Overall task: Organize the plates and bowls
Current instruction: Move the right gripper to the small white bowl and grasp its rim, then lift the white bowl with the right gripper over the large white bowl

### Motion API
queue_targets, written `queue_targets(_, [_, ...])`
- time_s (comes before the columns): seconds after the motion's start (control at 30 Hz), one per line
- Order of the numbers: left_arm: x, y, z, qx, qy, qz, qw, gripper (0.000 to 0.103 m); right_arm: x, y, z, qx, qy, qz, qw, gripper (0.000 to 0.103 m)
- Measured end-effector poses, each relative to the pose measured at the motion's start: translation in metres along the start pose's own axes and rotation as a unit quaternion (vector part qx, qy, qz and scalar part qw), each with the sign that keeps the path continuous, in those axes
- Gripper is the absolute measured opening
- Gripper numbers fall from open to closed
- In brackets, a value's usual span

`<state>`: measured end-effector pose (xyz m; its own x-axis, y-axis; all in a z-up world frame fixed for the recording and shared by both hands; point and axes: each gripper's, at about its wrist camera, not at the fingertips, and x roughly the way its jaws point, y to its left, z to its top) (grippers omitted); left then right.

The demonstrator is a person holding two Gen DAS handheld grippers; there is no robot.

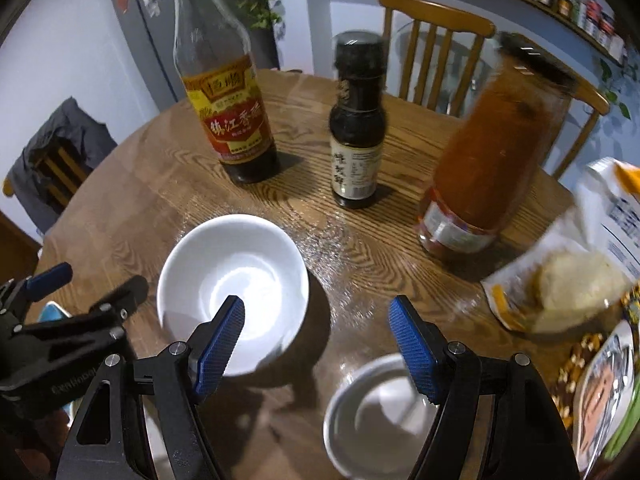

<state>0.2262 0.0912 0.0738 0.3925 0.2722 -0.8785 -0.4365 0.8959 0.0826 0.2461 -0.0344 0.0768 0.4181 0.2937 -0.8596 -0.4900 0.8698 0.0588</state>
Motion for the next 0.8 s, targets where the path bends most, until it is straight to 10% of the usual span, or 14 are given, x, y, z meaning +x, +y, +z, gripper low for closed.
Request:
queue_targets(0.27, [0.025,-0.005,0.003,0.019,0.03,-0.016,0.9992,0.081,0.027,0.004,0.007,-0.019,0.018,0.003,1.0,0.065])
queue_targets(0.43, [0.028,-0.018,0.002,0.043,0.031,-0.03,0.9981,0.038,0.037,0.006,0.006,-0.02,0.033,0.016,0.999,0.049])
queue_targets(0.63, [0.03,-0.027,-0.002,0.048,0.041,-0.066,0.9958,0.013,0.046,0.008,0.002,-0.017,0.045,0.03,0.998,0.025])
queue_targets(0.8, [0.026,-0.032,-0.004,0.051,0.04,-0.075,0.9951,0.01,0.046,0.009,-0.002,-0.005,0.043,0.038,0.998,0.016])
